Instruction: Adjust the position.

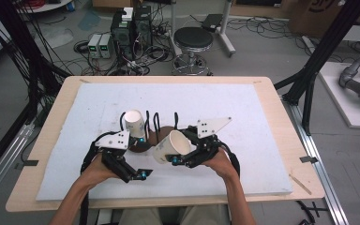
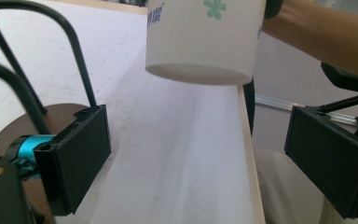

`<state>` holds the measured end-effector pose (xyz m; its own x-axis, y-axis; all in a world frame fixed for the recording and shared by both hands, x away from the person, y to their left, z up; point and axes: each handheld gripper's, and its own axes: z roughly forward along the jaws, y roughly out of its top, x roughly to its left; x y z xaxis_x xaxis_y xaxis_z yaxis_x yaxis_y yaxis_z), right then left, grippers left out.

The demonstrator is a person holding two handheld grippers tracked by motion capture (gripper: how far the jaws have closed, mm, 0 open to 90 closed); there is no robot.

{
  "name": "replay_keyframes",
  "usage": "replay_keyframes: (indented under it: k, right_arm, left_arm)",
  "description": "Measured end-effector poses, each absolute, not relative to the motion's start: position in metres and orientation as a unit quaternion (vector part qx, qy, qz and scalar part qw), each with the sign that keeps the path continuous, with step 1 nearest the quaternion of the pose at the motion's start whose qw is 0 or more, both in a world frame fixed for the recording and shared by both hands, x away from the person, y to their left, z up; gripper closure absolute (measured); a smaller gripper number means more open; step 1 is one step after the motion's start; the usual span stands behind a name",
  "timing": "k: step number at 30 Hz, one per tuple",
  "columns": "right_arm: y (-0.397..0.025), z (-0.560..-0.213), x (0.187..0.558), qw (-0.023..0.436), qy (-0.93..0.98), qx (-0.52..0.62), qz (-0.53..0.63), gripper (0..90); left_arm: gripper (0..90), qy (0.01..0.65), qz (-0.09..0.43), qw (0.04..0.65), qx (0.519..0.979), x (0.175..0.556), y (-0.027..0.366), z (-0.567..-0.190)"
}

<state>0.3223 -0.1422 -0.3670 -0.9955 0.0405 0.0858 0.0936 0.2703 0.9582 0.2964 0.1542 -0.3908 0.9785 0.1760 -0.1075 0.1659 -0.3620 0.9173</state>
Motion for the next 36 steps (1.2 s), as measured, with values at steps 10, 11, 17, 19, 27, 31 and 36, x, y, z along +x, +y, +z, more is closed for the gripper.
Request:
replay_keyframes:
  k: [10, 11, 17, 19, 27, 31, 36]
  right_arm:
    - [-0.149, -0.369, 0.321, 0.01, -0.802, -0.059, -0.594, 28.3]
    - [-0.151, -0.369, 0.321, 0.007, -0.803, -0.063, -0.592, 28.3]
    - [-0.158, -0.37, 0.319, -0.004, -0.808, -0.073, -0.585, 28.4]
    - [-0.161, -0.37, 0.319, -0.004, -0.808, -0.077, -0.585, 28.3]
    - [-0.168, -0.369, 0.32, -0.014, -0.815, -0.091, -0.572, 28.4]
    - [-0.169, -0.368, 0.32, -0.02, -0.822, -0.095, -0.562, 28.4]
    - [-0.169, -0.367, 0.32, -0.021, -0.827, -0.098, -0.553, 28.4]
  left_arm:
    - [7.1, 0.121, 0.021, 0.547, 0.828, 0.292, 0.171, -0.394]
    - [7.1, 0.123, 0.022, 0.546, 0.828, 0.292, 0.172, -0.394]
    - [7.1, 0.142, 0.036, 0.551, 0.822, 0.288, 0.187, -0.4]
    - [7.1, 0.149, 0.041, 0.552, 0.819, 0.286, 0.194, -0.402]
    - [7.1, 0.187, 0.069, 0.558, 0.805, 0.283, 0.216, -0.412]
    - [7.1, 0.211, 0.09, 0.559, 0.797, 0.283, 0.225, -0.418]
    - [7.1, 0.239, 0.112, 0.559, 0.786, 0.286, 0.234, -0.424]
